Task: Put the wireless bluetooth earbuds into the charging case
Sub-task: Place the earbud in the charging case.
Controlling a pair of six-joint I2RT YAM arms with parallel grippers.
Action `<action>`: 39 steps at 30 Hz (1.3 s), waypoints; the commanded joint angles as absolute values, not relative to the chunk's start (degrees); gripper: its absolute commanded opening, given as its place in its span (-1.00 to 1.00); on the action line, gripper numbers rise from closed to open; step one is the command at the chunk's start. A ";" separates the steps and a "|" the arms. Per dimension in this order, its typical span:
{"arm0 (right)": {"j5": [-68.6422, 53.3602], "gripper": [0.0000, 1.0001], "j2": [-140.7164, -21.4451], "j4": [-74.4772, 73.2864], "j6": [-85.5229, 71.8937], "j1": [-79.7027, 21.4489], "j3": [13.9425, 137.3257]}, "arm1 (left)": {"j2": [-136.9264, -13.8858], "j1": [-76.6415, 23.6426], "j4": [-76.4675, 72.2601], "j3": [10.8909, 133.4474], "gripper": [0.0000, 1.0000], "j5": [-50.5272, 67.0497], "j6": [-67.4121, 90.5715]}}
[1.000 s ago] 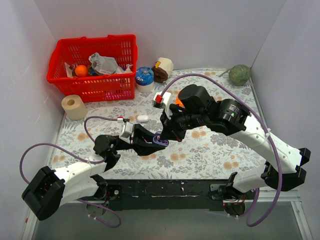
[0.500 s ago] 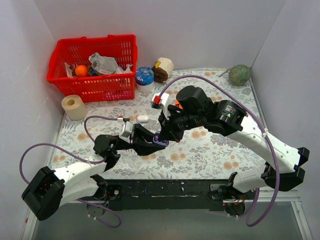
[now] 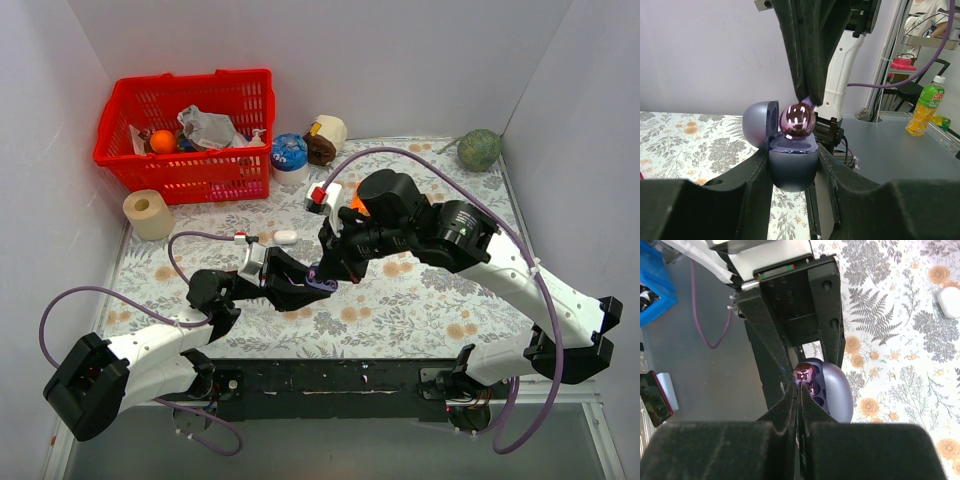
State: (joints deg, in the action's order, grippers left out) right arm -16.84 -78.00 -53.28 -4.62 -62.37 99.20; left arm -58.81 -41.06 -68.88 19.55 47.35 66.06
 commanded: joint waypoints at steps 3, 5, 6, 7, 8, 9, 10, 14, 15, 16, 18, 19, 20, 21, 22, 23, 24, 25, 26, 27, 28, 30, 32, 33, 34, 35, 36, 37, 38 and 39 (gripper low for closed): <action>-20.21 -0.97 -74.62 -47.90 -6.41 -62.31 100.20 | -57.83 -41.31 -71.28 20.57 -1.00 46.14 66.53; -20.48 -0.97 -74.44 -47.72 -6.59 -62.23 100.11 | -57.92 -41.31 -71.54 20.48 -1.00 46.06 66.71; -20.30 -0.97 -74.44 -47.72 -6.50 -62.31 100.02 | -57.83 -41.31 -71.63 20.57 -1.00 45.97 66.80; -20.22 -0.97 -74.36 -47.64 -6.42 -62.31 99.50 | -57.83 -41.31 -71.89 20.57 -1.00 45.97 67.06; -20.13 -0.97 -74.27 -47.55 -6.42 -62.31 99.14 | -57.92 -41.31 -71.98 20.65 -1.00 45.97 67.15; -20.13 -0.97 -74.01 -47.11 -6.42 -62.31 98.79 | -57.75 -41.31 -72.07 20.65 -1.00 45.88 67.24; -20.21 -0.97 -73.92 -46.85 -6.50 -62.31 97.74 | -57.74 -41.31 -72.24 20.65 -1.00 45.79 67.41; -20.57 -0.97 -73.04 -44.92 -7.12 -62.31 95.36 | -57.66 -41.31 -73.47 21.00 -1.00 45.26 68.37; -20.65 -0.97 -72.86 -44.65 -7.21 -62.31 95.01 | -57.66 -41.31 -73.82 21.18 -1.00 45.18 68.55; -20.65 -0.97 -72.77 -44.30 -7.38 -62.31 94.75 | -57.57 -41.31 -74.26 21.18 -1.00 45.09 68.64; -20.57 -0.97 -72.69 -44.12 -7.38 -62.23 94.57 | -57.48 -41.31 -74.53 21.27 -1.00 44.91 68.82; -20.39 -0.97 -72.60 -44.03 -7.47 -62.23 94.48 | -57.48 -41.31 -74.53 21.27 -1.00 44.83 68.91; -20.13 -0.97 -72.51 -44.03 -7.47 -62.23 94.48 | -57.39 -41.31 -74.62 21.27 -1.00 44.91 68.99; -19.95 -0.97 -72.42 -44.03 -7.47 -62.23 94.40 | -57.39 -41.31 -74.79 21.36 -1.00 44.91 69.08; -19.86 -0.97 -72.42 -43.95 -7.47 -62.23 94.39 | -57.39 -41.31 -74.97 21.36 -1.00 44.91 69.26; -19.60 -0.97 -72.33 -43.86 -7.47 -62.23 94.31 | -57.39 -41.31 -75.06 21.27 -1.00 44.91 69.34; -19.60 -0.97 -72.25 -43.77 -7.47 -62.14 94.13 | -57.39 -41.31 -75.41 21.36 -1.00 45.00 69.52; -19.60 -0.97 -72.25 -43.68 -7.47 -62.14 94.13 | -57.39 -41.31 -75.41 21.18 -1.00 44.83 69.70; -19.51 -0.97 -72.25 -43.51 -7.47 -62.05 94.13 | -57.39 -41.31 -75.58 21.27 -1.00 44.82 69.78; -19.51 -0.97 -72.07 -43.33 -7.47 -61.96 93.87 | -57.39 -41.31 -75.67 21.27 -1.00 44.91 69.79; -19.51 -0.97 -71.90 -43.16 -7.56 -61.96 93.61 | -57.39 -41.31 -75.67 21.18 -1.00 44.83 69.79; -19.69 -0.97 -71.72 -42.72 -7.82 -61.88 93.69 | -57.31 -41.31 -75.76 21.18 -1.00 44.82 69.79; -19.78 -0.97 -71.72 -42.63 -8.00 -61.79 93.69 | -57.30 -41.31 -75.94 21.09 -1.00 44.56 69.96; -19.78 -0.97 -71.63 -42.45 -8.09 -61.79 93.52 | -57.30 -41.31 -76.20 21.01 -1.00 44.47 70.05; -19.86 -0.97 -71.63 -42.36 -8.09 -61.79 93.08 | -57.30 -41.31 -76.38 21.01 -1.00 44.30 70.14; -19.86 -0.97 -71.46 -42.28 -8.17 -61.70 92.90 | -57.30 -41.31 -76.46 21.01 -1.00 44.21 70.14; -19.69 -0.97 -71.46 -42.28 -8.17 -61.61 92.81 | -57.30 -41.31 -76.64 21.09 -1.00 44.30 70.22; -19.60 -0.97 -71.37 -42.28 -8.26 -61.61 92.55 | -57.30 -41.31 -76.73 21.09 -1.00 44.30 70.22; -19.60 -0.97 -71.37 -42.28 -8.17 -61.52 92.37 | -57.30 -41.31 -76.73 21.18 -1.00 44.21 70.31; -19.43 -0.97 -71.37 -42.54 -8.17 -61.35 92.37 | -57.22 -41.31 -76.64 21.18 -1.00 44.21 70.31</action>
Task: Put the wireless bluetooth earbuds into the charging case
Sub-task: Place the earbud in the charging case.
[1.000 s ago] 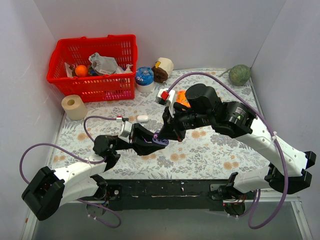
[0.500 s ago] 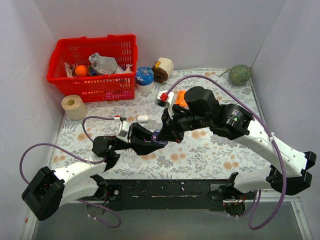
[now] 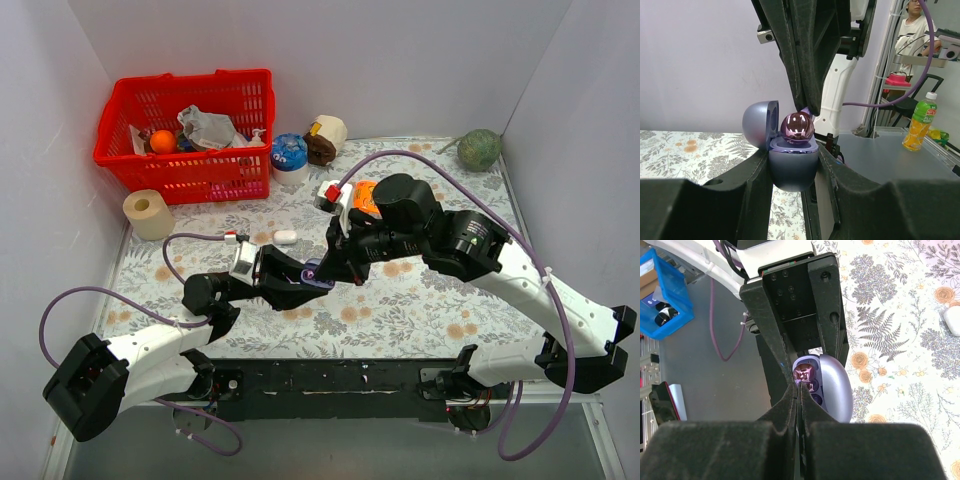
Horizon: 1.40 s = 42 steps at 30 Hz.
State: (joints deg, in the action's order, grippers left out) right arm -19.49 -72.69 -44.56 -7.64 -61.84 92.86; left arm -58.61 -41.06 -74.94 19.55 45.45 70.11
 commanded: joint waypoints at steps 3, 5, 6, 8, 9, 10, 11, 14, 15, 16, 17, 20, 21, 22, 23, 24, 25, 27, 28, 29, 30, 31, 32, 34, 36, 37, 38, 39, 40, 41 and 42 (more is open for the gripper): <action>-19.25 -0.97 -71.72 -43.24 -8.00 -61.35 92.37 | -57.13 -41.31 -76.64 21.36 -1.00 44.21 70.31; -19.07 -0.97 -71.81 -43.42 -7.91 -61.26 92.46 | -57.04 -41.31 -76.38 21.36 -1.00 44.12 70.23; -19.07 -0.97 -71.81 -43.50 -7.82 -61.26 92.63 | -57.04 -41.31 -76.20 21.44 -1.00 44.12 70.22; -19.25 -0.97 -72.33 -44.21 -7.65 -61.26 93.33 | -57.04 -41.31 -75.76 21.36 -1.00 44.12 70.05; -19.42 -0.97 -72.51 -44.56 -7.65 -61.35 93.60 | -57.04 -41.31 -75.67 21.27 -1.00 44.21 70.05; -19.51 -0.97 -72.77 -45.17 -7.56 -61.26 93.86 | -57.04 -41.31 -75.59 21.36 -1.00 44.21 70.05; -19.86 -0.97 -73.12 -45.70 -7.12 -61.26 94.39 | -57.04 -41.31 -75.50 21.27 -1.00 44.30 69.96; -20.30 -0.97 -74.18 -47.71 -6.33 -61.26 95.18 | -56.87 -41.31 -75.41 21.18 -1.00 44.74 69.96; -20.56 -0.97 -74.53 -48.07 -6.15 -61.17 95.53 | -56.95 -41.31 -75.06 21.27 -1.00 44.82 69.70; -20.65 -0.97 -74.62 -48.51 -5.98 -61.26 95.71 | -56.69 -41.31 -74.80 21.27 -1.00 45.17 69.61; -21.26 -0.97 -74.88 -49.04 -5.89 -61.26 95.80 | -56.60 -41.31 -74.45 21.36 -1.00 45.35 69.35; -21.62 -0.97 -75.94 -50.71 -5.27 -61.26 96.85 | -56.51 -41.31 -71.90 22.15 -1.00 46.58 68.21; -21.62 -0.97 -76.11 -51.23 -5.19 -61.26 97.03 | -56.43 -41.31 -71.55 22.32 -1.00 46.84 68.03; -21.62 -0.97 -76.11 -51.41 -5.10 -61.26 97.12 | -56.34 -41.31 -71.19 22.32 -1.00 47.02 67.59; -21.36 -0.97 -76.37 -51.68 -5.10 -61.26 97.29 | -56.16 -41.31 -70.41 22.67 -1.00 47.37 67.33; -21.10 -0.97 -76.55 -52.03 -5.10 -61.26 97.47 | -55.99 -41.31 -69.97 22.68 -1.00 47.55 67.06; -21.01 -0.97 -76.64 -52.29 -5.01 -61.26 97.38 | -55.90 -41.31 -69.70 22.85 -1.00 47.81 66.80; -20.57 -0.97 -76.73 -52.64 -5.01 -61.26 97.47 | -55.55 -41.31 -68.65 23.03 -1.00 48.16 66.27; -20.39 -0.97 -76.90 -52.65 -5.18 -61.26 97.47 | -55.37 -41.31 -68.38 23.11 -1.00 48.16 66.27; -19.87 -0.97 -76.82 -52.47 -5.36 -61.26 97.56 | -55.37 -41.31 -68.12 23.12 -1.00 48.25 66.27; -19.60 -0.97 -76.73 -52.38 -5.62 -61.26 97.65 | -55.28 -41.31 -68.12 23.03 -1.00 48.25 66.27; -19.34 -0.91 -76.73 -52.21 -5.89 -61.26 97.91 | -55.20 -41.31 -68.12 22.94 -1.00 48.25 66.27; -18.99 -0.72 -76.82 -52.21 -6.24 -61.26 98.43 | -55.20 -41.31 -68.38 22.85 -1.00 48.25 66.27; -18.72 -0.56 -77.08 -52.12 -6.50 -61.26 99.14 | -55.11 -41.31 -68.64 22.50 -1.00 48.08 66.62; -18.28 -0.42 -77.25 -52.38 -6.59 -61.26 100.01 | -55.11 -41.31 -68.91 22.32 -1.00 48.08 66.88; -17.76 -0.39 -77.43 -52.47 -6.68 -61.26 100.28 | -54.93 -41.31 -68.91 22.06 -1.00 48.08 66.88; -17.67 -0.35 -77.61 -52.38 -6.68 -61.26 100.46 | -54.93 -41.31 -68.82 22.15 -1.00 48.08 66.88; -17.67 -0.34 -77.61 -52.47 -6.77 -61.26 101.07 | -54.93 -41.31 -68.82 22.06 -1.00 48.08 66.88; -17.49 -0.32 -77.87 -52.47 -6.77 -61.26 101.42 | -54.84 -41.31 -68.73 21.97 -1.00 48.08 66.80; -17.40 -0.30 -77.96 -52.47 -6.85 -61.26 101.86 | -54.76 -41.31 -68.47 22.06 -1.00 47.99 66.80; -17.23 -0.29 -78.05 -52.47 -6.94 -61.26 102.13 | -54.84 -41.31 -68.38 22.06 -1.00 47.99 66.71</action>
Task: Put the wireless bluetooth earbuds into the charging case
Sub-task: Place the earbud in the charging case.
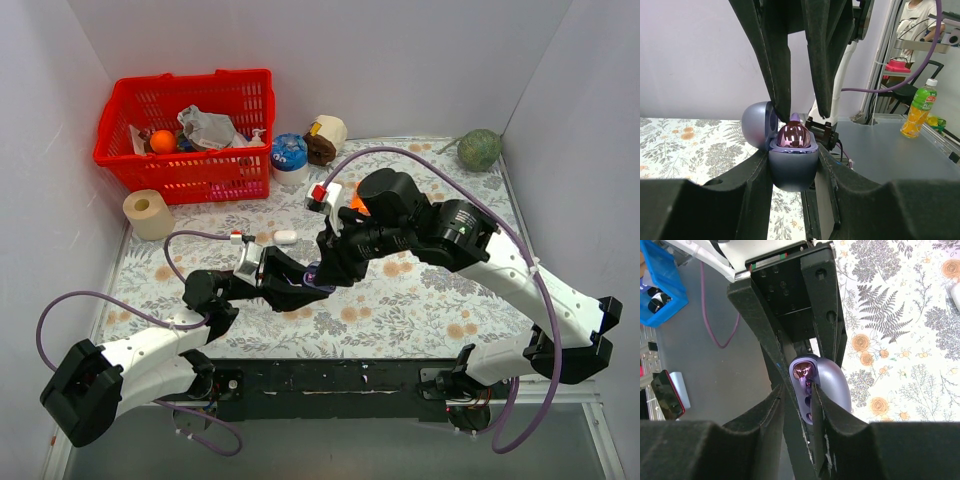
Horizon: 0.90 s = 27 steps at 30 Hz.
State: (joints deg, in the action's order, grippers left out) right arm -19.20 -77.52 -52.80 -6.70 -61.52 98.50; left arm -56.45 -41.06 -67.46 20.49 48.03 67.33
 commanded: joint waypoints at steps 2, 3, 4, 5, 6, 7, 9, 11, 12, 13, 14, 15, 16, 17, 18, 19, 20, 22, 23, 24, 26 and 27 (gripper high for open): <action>-16.61 -0.28 -78.40 -52.38 -7.03 -61.17 103.53 | -55.10 -41.31 -68.73 21.80 -1.00 47.99 66.88; -16.44 -0.28 -78.57 -52.47 -7.12 -61.08 103.88 | -55.02 -41.31 -68.90 21.71 -1.00 47.90 67.06; -16.17 -0.28 -78.84 -52.47 -7.21 -61.26 104.84 | -55.11 -41.31 -68.91 21.62 -1.00 47.90 67.15; -15.91 -0.28 -78.75 -52.56 -7.21 -61.17 105.29 | -55.19 -41.31 -69.17 21.45 -1.00 47.81 67.32; -15.65 -0.27 -78.84 -52.65 -7.29 -61.17 105.81 | -55.20 -41.31 -69.34 21.27 -1.00 47.64 67.41; -15.30 -0.27 -78.66 -52.65 -7.38 -61.17 106.43 | -55.20 -41.31 -69.43 21.27 -1.00 47.46 67.33; -14.86 -0.29 -78.31 -52.47 -7.64 -61.17 106.52 | -55.11 -41.31 -69.52 20.92 -1.00 46.85 67.50; -13.54 -0.78 -77.08 -51.42 -7.82 -61.17 105.13 | -54.93 -41.31 -69.70 20.74 -1.00 45.71 67.94; -12.84 -0.97 -76.47 -50.72 -8.08 -61.17 104.33 | -55.02 -41.31 -69.78 20.66 -1.00 44.05 68.20; -10.66 -0.97 -74.99 -48.89 -8.43 -61.17 102.93 | -55.19 -41.31 -69.79 20.74 -1.00 43.16 68.55; -9.76 -0.97 -74.19 -48.00 -8.61 -61.17 101.70 | -55.28 -41.31 -69.61 20.74 -1.00 42.46 68.90; -9.15 -0.97 -73.40 -47.12 -8.87 -61.17 99.25 | -55.46 -41.31 -69.35 21.09 -1.00 41.06 69.43; -8.01 -0.97 -72.43 -46.33 -9.05 -61.17 98.36 | -55.72 -41.31 -69.00 21.27 -1.00 40.17 69.61; -7.74 -0.97 -72.42 -45.88 -9.14 -61.17 97.74 | -55.72 -41.31 -68.04 21.44 -1.00 39.56 69.61; -7.56 -0.97 -72.33 -45.88 -9.23 -61.26 97.30 | -55.81 -41.31 -67.77 21.62 -1.00 38.85 69.44; -7.82 -0.97 -72.42 -45.88 -9.14 -61.26 97.12 | -55.55 -41.31 -67.50 21.71 -1.00 37.80 69.26; -7.82 -0.97 -72.51 -46.05 -9.23 -61.26 97.03 | -55.55 -41.40 -66.98 21.71 -1.00 37.53 69.08; -7.91 -0.97 -72.60 -45.97 -9.14 -61.35 96.51 | -55.46 -41.40 -66.71 21.97 -1.00 37.53 68.64; -7.91 -0.97 -72.51 -45.79 -9.23 -61.35 96.24 | -55.55 -41.40 -66.53 22.06 -1.00 37.53 68.56; -7.91 -0.97 -72.51 -45.62 -9.14 -61.35 96.07 | -55.63 -41.40 -66.45 22.23 -1.00 37.70 68.55; -7.91 -0.97 -72.77 -45.35 -9.05 -61.35 95.80 | -55.81 -41.40 -66.27 22.15 -1.00 38.05 68.73; -7.82 -0.97 -72.86 -45.61 -9.05 -61.35 95.97 | -55.90 -41.48 -66.36 22.06 -1.00 38.23 68.82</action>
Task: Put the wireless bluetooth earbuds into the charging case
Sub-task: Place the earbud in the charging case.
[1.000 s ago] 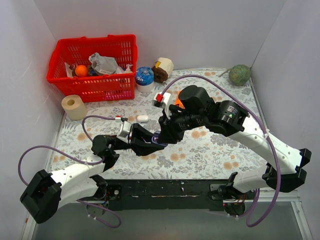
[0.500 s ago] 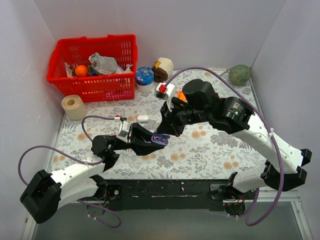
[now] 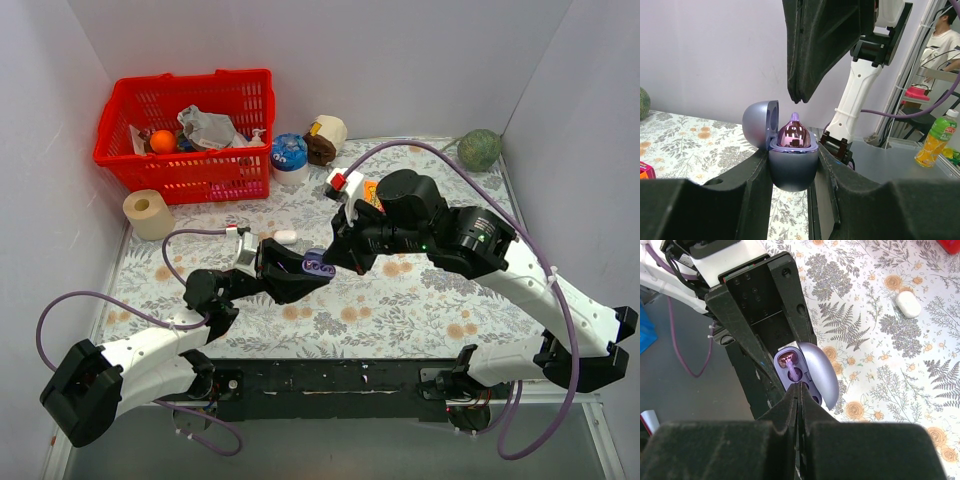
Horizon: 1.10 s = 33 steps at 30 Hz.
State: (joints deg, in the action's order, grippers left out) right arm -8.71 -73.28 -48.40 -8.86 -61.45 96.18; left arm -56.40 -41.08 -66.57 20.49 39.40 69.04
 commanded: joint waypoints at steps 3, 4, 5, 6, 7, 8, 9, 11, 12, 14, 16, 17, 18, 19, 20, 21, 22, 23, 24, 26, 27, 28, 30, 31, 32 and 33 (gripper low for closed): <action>-7.82 -0.97 -73.56 -45.70 -8.88 -61.35 96.42 | -55.90 -41.57 -66.53 22.06 -1.00 38.67 68.99; -7.82 -0.97 -73.83 -45.79 -8.79 -61.35 96.50 | -55.90 -41.57 -66.62 22.06 -1.00 38.67 68.99; -7.82 -0.97 -74.00 -45.79 -8.79 -61.35 96.76 | -55.90 -41.66 -66.27 22.06 -1.00 38.76 68.91; -7.82 -0.97 -74.18 -45.79 -8.70 -61.35 96.94 | -55.72 -41.66 -66.01 22.23 -1.00 38.85 68.82; -8.00 -0.97 -74.61 -46.05 -8.70 -61.43 97.03 | -55.55 -41.66 -65.74 22.32 -1.00 38.93 68.64; -8.17 -0.97 -74.71 -46.14 -8.61 -61.35 97.21 | -55.55 -41.66 -65.57 22.32 -1.00 38.85 68.47; -8.26 -0.97 -74.79 -46.14 -8.61 -61.35 97.29 | -55.46 -41.66 -65.57 22.32 -1.00 38.93 68.55; -8.79 -0.97 -75.06 -46.14 -8.61 -61.35 97.38 | -55.46 -41.75 -65.48 22.32 -1.00 38.94 68.55; -8.96 -0.97 -75.15 -45.97 -8.70 -61.35 97.30 | -55.46 -41.75 -65.39 22.32 -1.00 38.94 68.55; -9.58 -0.97 -75.50 -46.14 -8.70 -61.52 97.47 | -55.46 -41.75 -65.48 22.32 -1.00 38.94 68.55; -10.36 -0.97 -75.85 -46.23 -8.70 -61.79 97.65 | -55.55 -41.75 -65.48 22.24 -1.00 38.93 68.55; -10.55 -0.97 -76.02 -46.32 -8.70 -61.79 97.73 | -55.55 -41.75 -65.39 22.32 -1.00 38.94 68.55; -10.55 -0.97 -76.20 -46.49 -8.61 -62.05 97.73 | -55.55 -41.75 -65.30 22.41 -1.00 38.85 68.55; -10.63 -0.97 -76.64 -46.67 -8.61 -62.40 97.73 | -55.63 -41.75 -65.22 22.59 -1.00 38.85 68.55; -10.81 -0.97 -76.73 -46.76 -8.53 -62.49 97.82 | -55.81 -41.75 -65.21 22.67 -1.00 38.93 68.55; -10.64 -0.97 -77.08 -47.28 -8.53 -62.66 98.00 | -55.81 -41.84 -65.04 22.68 -1.00 38.94 68.55; -10.20 -0.97 -77.25 -47.29 -8.53 -62.75 97.82 | -55.90 -41.84 -65.04 22.76 -1.00 38.94 68.64; -9.93 -0.97 -77.17 -47.20 -8.53 -62.75 97.82 | -55.90 -41.84 -64.87 22.85 -1.00 39.02 68.64; -9.24 -0.97 -76.91 -47.28 -8.70 -62.75 98.00 | -55.81 -41.84 -64.86 22.85 -1.00 39.02 68.73; -5.73 -0.97 -75.94 -46.50 -9.14 -62.75 98.17 | -55.72 -41.84 -64.34 22.76 -1.00 38.94 68.56; -4.23 -0.97 -74.20 -45.80 -9.31 -62.75 98.26 | -55.37 -41.84 -64.25 22.68 -1.00 38.76 68.47; -0.74 -0.97 -73.14 -43.88 -9.66 -62.67 98.09 | -55.11 -41.84 -63.81 22.59 -1.00 38.76 68.38; 3.32 -0.97 -69.89 -42.19 -9.84 -62.58 97.91 | -54.67 -41.84 -63.37 22.32 -1.00 38.58 68.03; 6.73 -0.97 -69.18 -41.32 -9.93 -62.23 97.74 | -54.41 -41.84 -63.11 22.24 -1.00 38.67 68.03; 7.81 -0.97 -68.73 -41.40 -9.93 -61.79 97.65 | -54.40 -41.84 -63.28 22.06 -1.00 38.85 68.03; 8.95 -0.97 -68.73 -42.09 -10.28 -61.35 97.73 | -54.23 -41.84 -63.54 21.80 -1.00 39.54 68.03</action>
State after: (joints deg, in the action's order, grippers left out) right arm -0.43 -73.56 -46.44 -9.26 -62.41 96.16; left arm -56.29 -41.50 -63.09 20.53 39.40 68.82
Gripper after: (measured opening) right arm 0.021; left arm 0.326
